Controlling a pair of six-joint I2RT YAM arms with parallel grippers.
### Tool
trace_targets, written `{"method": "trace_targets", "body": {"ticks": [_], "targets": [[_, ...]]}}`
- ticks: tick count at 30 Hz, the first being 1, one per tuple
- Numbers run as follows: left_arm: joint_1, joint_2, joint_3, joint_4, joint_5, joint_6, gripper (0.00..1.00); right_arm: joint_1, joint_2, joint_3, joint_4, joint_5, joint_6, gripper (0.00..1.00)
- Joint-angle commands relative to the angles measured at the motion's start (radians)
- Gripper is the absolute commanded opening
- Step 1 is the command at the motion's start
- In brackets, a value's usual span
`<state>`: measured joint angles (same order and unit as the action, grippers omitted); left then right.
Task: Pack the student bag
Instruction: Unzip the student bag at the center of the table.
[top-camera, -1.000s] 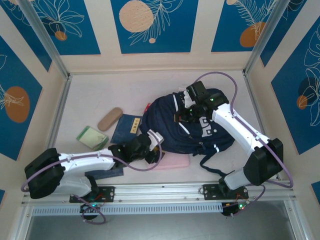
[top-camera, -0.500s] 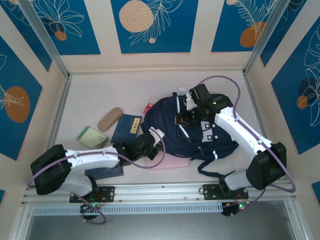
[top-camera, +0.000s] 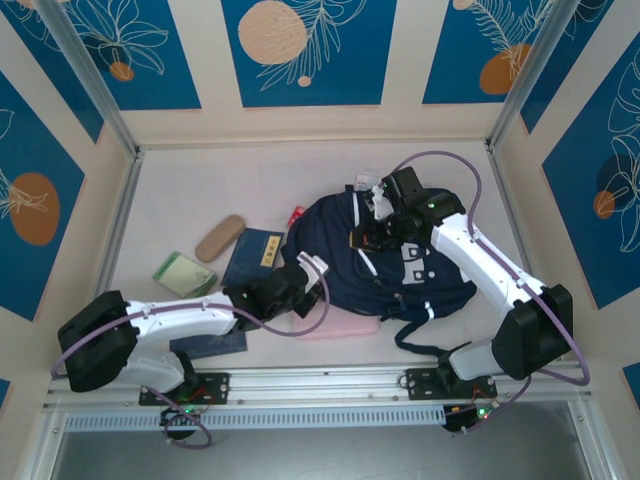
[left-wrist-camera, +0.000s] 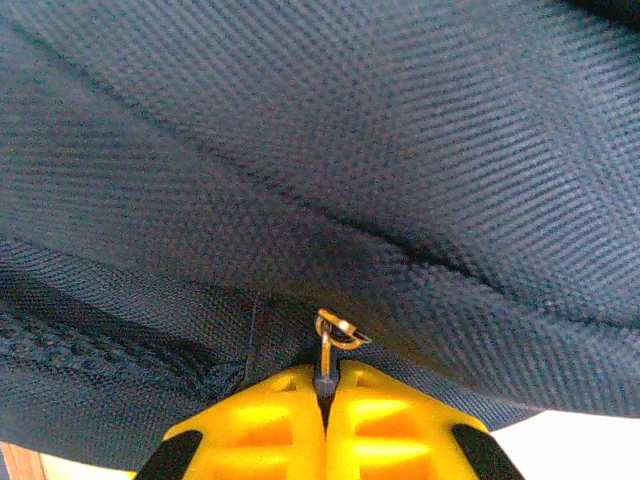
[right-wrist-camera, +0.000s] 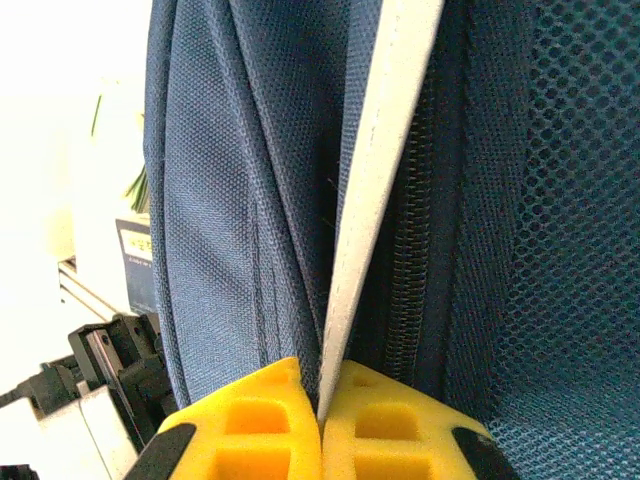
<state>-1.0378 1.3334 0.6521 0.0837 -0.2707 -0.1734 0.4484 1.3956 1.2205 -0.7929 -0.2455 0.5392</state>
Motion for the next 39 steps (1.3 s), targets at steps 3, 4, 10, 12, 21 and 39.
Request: {"method": "trace_targets", "body": {"ticks": [3, 4, 10, 12, 21, 39], "targets": [[0.057, -0.070, -0.046, 0.086, 0.065, 0.012, 0.00, 0.006, -0.068, -0.001, 0.022, -0.158, -0.103, 0.00], [0.069, -0.078, -0.053, 0.091, 0.096, 0.016, 0.01, 0.009, -0.072, -0.004, 0.019, -0.166, -0.121, 0.00], [0.118, -0.151, -0.078, 0.061, 0.178, 0.094, 0.03, 0.093, -0.084, 0.026, -0.078, -0.008, -0.323, 0.00], [0.139, -0.175, -0.076, 0.030, 0.224, 0.127, 0.03, 0.133, -0.083, 0.034, -0.106, 0.067, -0.381, 0.00], [0.177, -0.213, -0.027, -0.145, 0.377, 0.253, 0.00, 0.203, -0.063, 0.071, -0.134, 0.183, -0.479, 0.00], [0.201, -0.203, 0.032, -0.382, 0.222, 0.328, 0.00, 0.308, -0.072, 0.059, -0.141, 0.287, -0.630, 0.00]]}}
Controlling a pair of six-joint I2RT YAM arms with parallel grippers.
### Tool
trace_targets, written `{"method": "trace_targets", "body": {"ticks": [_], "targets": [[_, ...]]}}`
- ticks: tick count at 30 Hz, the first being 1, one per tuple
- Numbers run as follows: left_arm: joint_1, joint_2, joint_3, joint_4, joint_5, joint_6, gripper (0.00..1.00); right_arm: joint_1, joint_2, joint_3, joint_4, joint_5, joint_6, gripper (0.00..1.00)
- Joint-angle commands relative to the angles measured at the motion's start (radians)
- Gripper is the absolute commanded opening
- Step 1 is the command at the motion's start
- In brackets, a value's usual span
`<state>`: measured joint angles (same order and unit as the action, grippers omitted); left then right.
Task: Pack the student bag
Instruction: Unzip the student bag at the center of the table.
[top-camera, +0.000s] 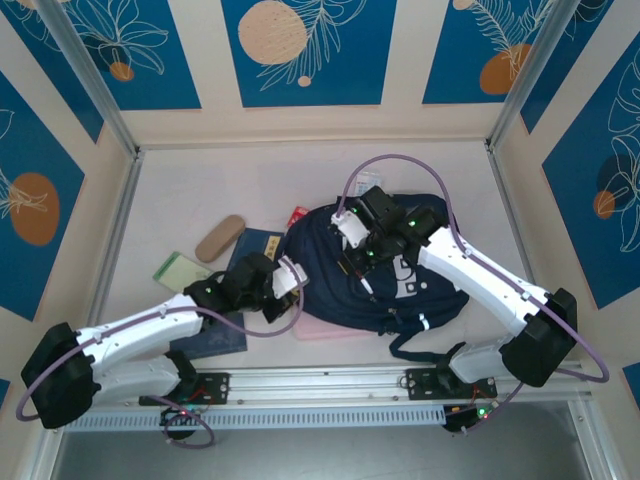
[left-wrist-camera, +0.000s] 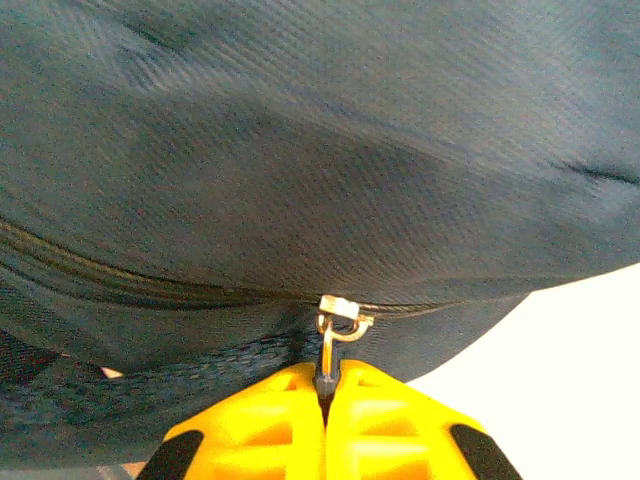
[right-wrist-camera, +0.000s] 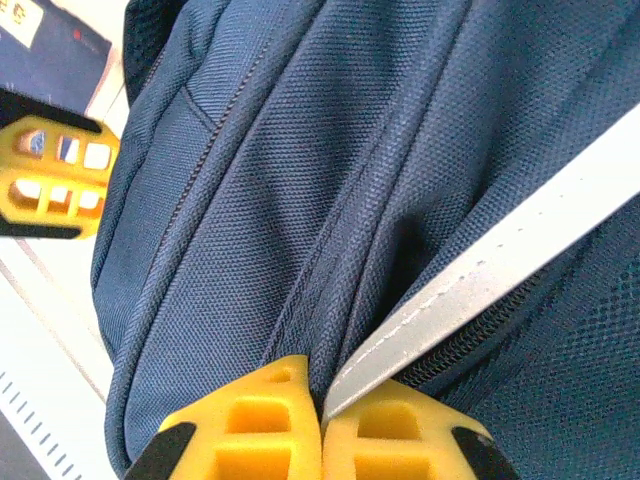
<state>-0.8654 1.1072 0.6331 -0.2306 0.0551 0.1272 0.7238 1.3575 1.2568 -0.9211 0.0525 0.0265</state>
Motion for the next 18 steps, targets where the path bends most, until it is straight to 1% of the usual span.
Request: {"method": "trace_targets", "body": {"ticks": [1, 4, 7, 10, 11, 12, 13, 14, 15, 16, 18], "targets": [[0.033, 0.027, 0.060, -0.073, -0.116, 0.024, 0.00, 0.043, -0.032, 0.018, -0.015, 0.001, -0.128, 0.00], [0.045, 0.015, 0.077, -0.055, -0.131, 0.011, 0.00, 0.076, -0.027, -0.001, -0.015, 0.051, -0.159, 0.00], [0.059, 0.014, 0.098, -0.042, -0.168, -0.005, 0.00, 0.108, -0.018, -0.021, -0.007, 0.107, -0.190, 0.00], [0.093, 0.040, 0.131, -0.054, -0.202, -0.036, 0.00, 0.123, -0.012, -0.037, 0.009, 0.135, -0.206, 0.00], [0.108, 0.051, 0.145, -0.058, -0.190, -0.060, 0.00, 0.124, -0.007, -0.036, 0.014, 0.141, -0.203, 0.00], [0.120, 0.062, 0.155, -0.060, -0.159, -0.079, 0.00, 0.126, -0.002, -0.036, 0.018, 0.143, -0.195, 0.04], [0.125, 0.075, 0.169, -0.061, -0.116, -0.095, 0.00, 0.128, 0.004, -0.033, 0.025, 0.148, -0.184, 0.16], [0.125, 0.090, 0.181, -0.064, -0.075, -0.105, 0.00, 0.126, 0.009, -0.028, 0.033, 0.167, -0.164, 0.34], [0.125, 0.101, 0.190, -0.067, -0.045, -0.117, 0.00, 0.123, 0.015, -0.020, 0.038, 0.189, -0.140, 0.48], [0.124, 0.109, 0.195, -0.065, -0.015, -0.130, 0.00, 0.114, 0.019, -0.007, 0.035, 0.193, -0.114, 0.56], [0.124, 0.112, 0.190, -0.055, 0.012, -0.151, 0.00, 0.085, 0.016, 0.017, 0.023, 0.151, -0.061, 0.59]]}}
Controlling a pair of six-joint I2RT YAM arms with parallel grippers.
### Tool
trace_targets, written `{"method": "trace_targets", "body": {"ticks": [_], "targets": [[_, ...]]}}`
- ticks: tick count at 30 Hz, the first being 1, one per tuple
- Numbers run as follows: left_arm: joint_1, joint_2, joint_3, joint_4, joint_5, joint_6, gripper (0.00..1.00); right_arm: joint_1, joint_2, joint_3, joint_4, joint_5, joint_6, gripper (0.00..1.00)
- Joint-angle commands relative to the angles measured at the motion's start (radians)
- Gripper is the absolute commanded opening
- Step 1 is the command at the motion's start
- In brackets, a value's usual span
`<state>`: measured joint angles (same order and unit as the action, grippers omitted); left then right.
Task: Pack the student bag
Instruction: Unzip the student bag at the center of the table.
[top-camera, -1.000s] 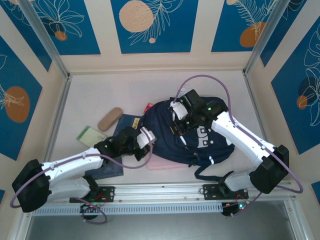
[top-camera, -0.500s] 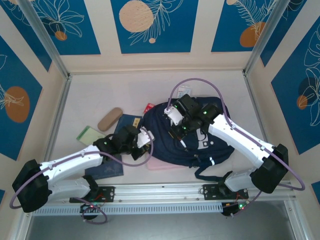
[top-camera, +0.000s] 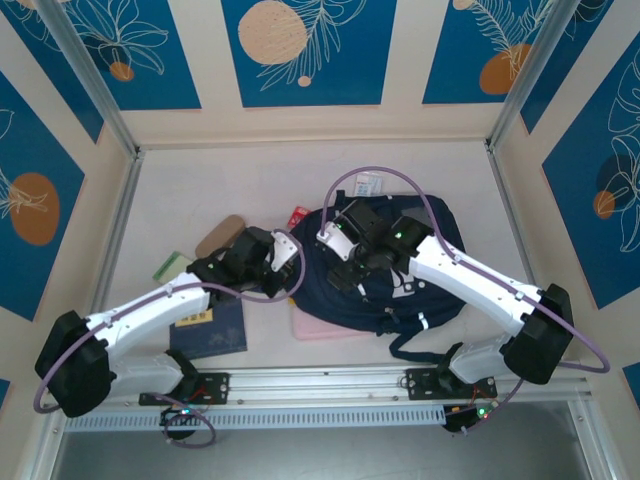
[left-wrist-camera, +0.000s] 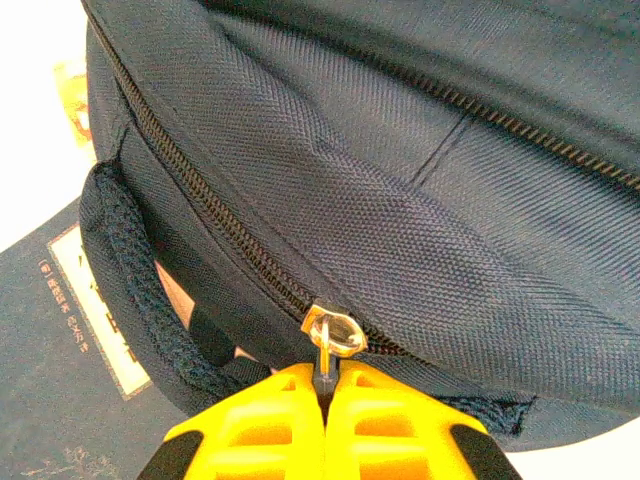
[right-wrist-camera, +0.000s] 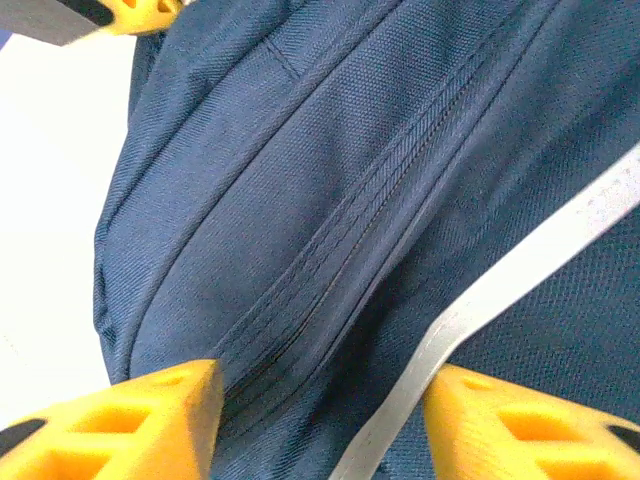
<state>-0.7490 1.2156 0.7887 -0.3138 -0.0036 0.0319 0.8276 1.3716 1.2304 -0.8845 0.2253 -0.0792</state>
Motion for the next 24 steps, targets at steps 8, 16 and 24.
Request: {"method": "trace_targets", "body": {"ticks": [8, 16, 24], "targets": [[0.009, -0.007, 0.001, 0.026, 0.112, -0.098, 0.00, -0.282, -0.137, -0.017, -0.050, -0.257, 0.413, 0.37], [0.009, -0.001, 0.021, 0.037, 0.115, -0.118, 0.00, -0.355, -0.167, -0.188, -0.294, -0.172, 0.701, 0.00], [0.008, 0.005, 0.047, 0.029, 0.139, -0.117, 0.00, -0.438, -0.198, -0.381, -0.304, -0.075, 0.968, 0.00]]}}
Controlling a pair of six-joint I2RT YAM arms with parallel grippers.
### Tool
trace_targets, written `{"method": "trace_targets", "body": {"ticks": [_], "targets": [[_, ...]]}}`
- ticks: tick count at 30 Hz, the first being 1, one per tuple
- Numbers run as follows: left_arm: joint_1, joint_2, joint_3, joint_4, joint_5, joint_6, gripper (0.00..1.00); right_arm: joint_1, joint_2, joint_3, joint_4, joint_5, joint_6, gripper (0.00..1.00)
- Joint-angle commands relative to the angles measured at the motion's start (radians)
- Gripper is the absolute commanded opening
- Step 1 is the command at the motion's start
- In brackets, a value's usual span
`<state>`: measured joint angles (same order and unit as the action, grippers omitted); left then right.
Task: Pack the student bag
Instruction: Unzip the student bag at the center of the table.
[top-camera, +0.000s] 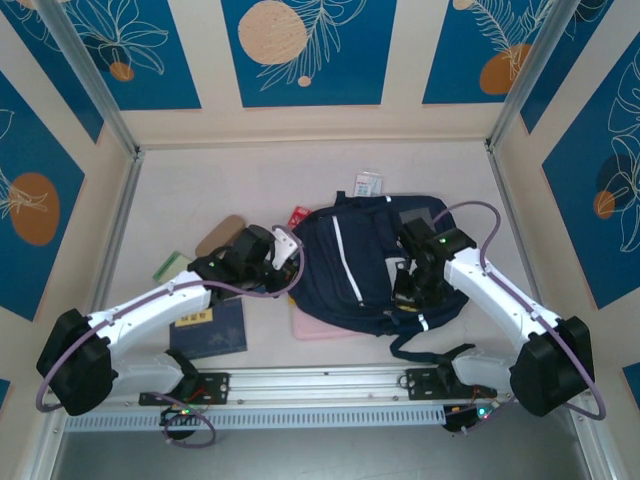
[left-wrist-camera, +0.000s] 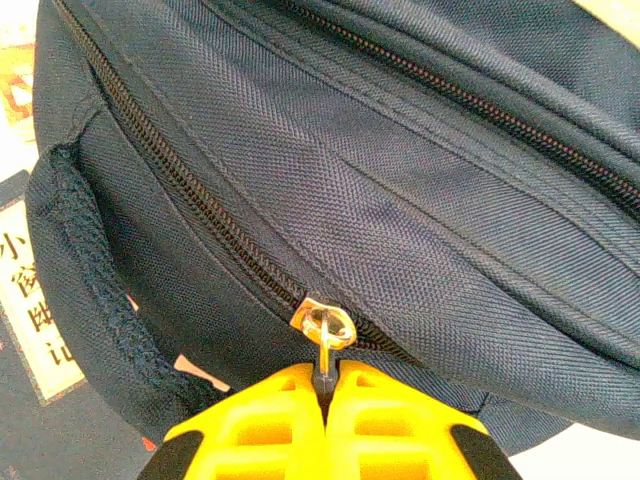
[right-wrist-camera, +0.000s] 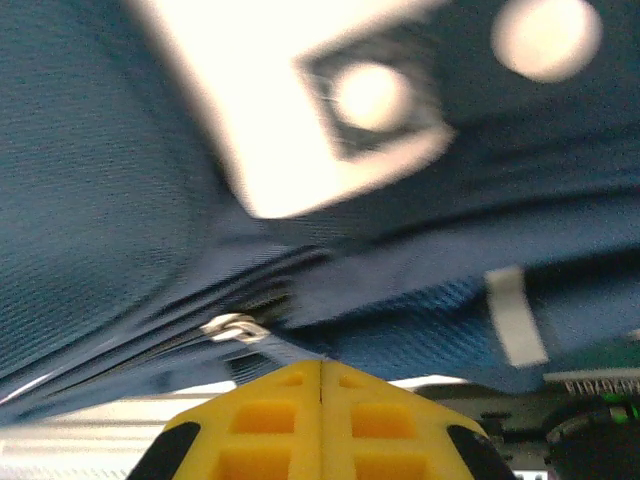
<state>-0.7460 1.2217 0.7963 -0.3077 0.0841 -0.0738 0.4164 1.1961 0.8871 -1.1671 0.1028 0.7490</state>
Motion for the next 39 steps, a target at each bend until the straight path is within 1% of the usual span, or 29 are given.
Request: {"method": "trace_targets", "body": {"ticks": [1, 3, 5, 8, 9, 11, 13, 15, 16, 17, 18, 20, 22, 24, 27, 28, 29, 30, 32, 35, 39], "targets": [[0.006, -0.001, 0.035, 0.024, 0.057, -0.011, 0.00, -0.051, -0.005, -0.063, 0.000, 0.061, 0.156, 0.00], [0.006, -0.004, 0.026, 0.022, 0.063, -0.017, 0.00, -0.113, 0.056, -0.088, 0.040, 0.072, 0.185, 0.00], [0.006, -0.009, 0.015, 0.022, 0.072, -0.031, 0.00, -0.156, 0.136, -0.092, 0.100, 0.114, 0.196, 0.00], [0.004, -0.021, -0.001, 0.025, 0.093, -0.051, 0.00, -0.195, 0.234, -0.058, 0.226, 0.188, 0.144, 0.00], [0.004, -0.022, -0.008, 0.025, 0.101, -0.055, 0.00, -0.218, 0.262, -0.035, 0.248, 0.193, 0.135, 0.00], [0.002, -0.025, -0.018, 0.019, 0.120, -0.067, 0.00, -0.266, 0.313, 0.022, 0.309, 0.146, 0.097, 0.00], [0.000, -0.026, -0.030, 0.015, 0.141, -0.084, 0.00, -0.288, 0.346, 0.093, 0.335, 0.136, 0.072, 0.00], [-0.007, -0.023, -0.040, 0.020, 0.172, -0.102, 0.00, -0.303, 0.363, 0.164, 0.352, 0.118, 0.024, 0.09], [-0.014, -0.017, -0.042, 0.021, 0.188, -0.110, 0.00, -0.307, 0.366, 0.202, 0.347, 0.112, 0.002, 0.16], [-0.023, -0.011, -0.040, 0.021, 0.200, -0.115, 0.00, -0.308, 0.358, 0.232, 0.343, 0.115, -0.020, 0.26], [-0.033, -0.005, -0.037, 0.024, 0.210, -0.120, 0.00, -0.306, 0.341, 0.253, 0.349, 0.102, -0.050, 0.34], [-0.057, 0.012, -0.030, 0.034, 0.233, -0.128, 0.00, -0.299, 0.297, 0.275, 0.344, 0.083, -0.089, 0.46], [-0.073, 0.028, -0.015, 0.044, 0.243, -0.140, 0.00, -0.293, 0.250, 0.290, 0.306, 0.037, -0.106, 0.52], [-0.084, 0.043, -0.002, 0.062, 0.260, -0.156, 0.00, -0.291, 0.197, 0.294, 0.239, -0.031, -0.070, 0.52], [-0.097, 0.062, 0.032, 0.079, 0.273, -0.180, 0.00, -0.291, 0.086, 0.261, 0.130, -0.146, 0.072, 0.66], [-0.100, 0.066, 0.042, 0.085, 0.281, -0.190, 0.00, -0.291, 0.030, 0.235, 0.105, -0.184, 0.135, 0.74], [-0.103, 0.071, 0.054, 0.090, 0.285, -0.201, 0.00, -0.291, -0.035, 0.202, 0.093, -0.225, 0.205, 0.92], [-0.108, 0.075, 0.065, 0.092, 0.285, -0.210, 0.00, -0.291, -0.094, 0.168, 0.094, -0.259, 0.264, 0.96], [-0.113, 0.077, 0.092, 0.088, 0.286, -0.226, 0.00, -0.290, -0.209, 0.092, 0.101, -0.329, 0.395, 0.96], [-0.118, 0.069, 0.143, 0.074, 0.275, -0.236, 0.00, -0.278, -0.337, -0.021, 0.124, -0.430, 0.564, 0.92], [-0.139, 0.074, 0.208, 0.054, 0.268, -0.264, 0.00, -0.255, -0.419, -0.101, 0.129, -0.492, 0.659, 0.87]]}}
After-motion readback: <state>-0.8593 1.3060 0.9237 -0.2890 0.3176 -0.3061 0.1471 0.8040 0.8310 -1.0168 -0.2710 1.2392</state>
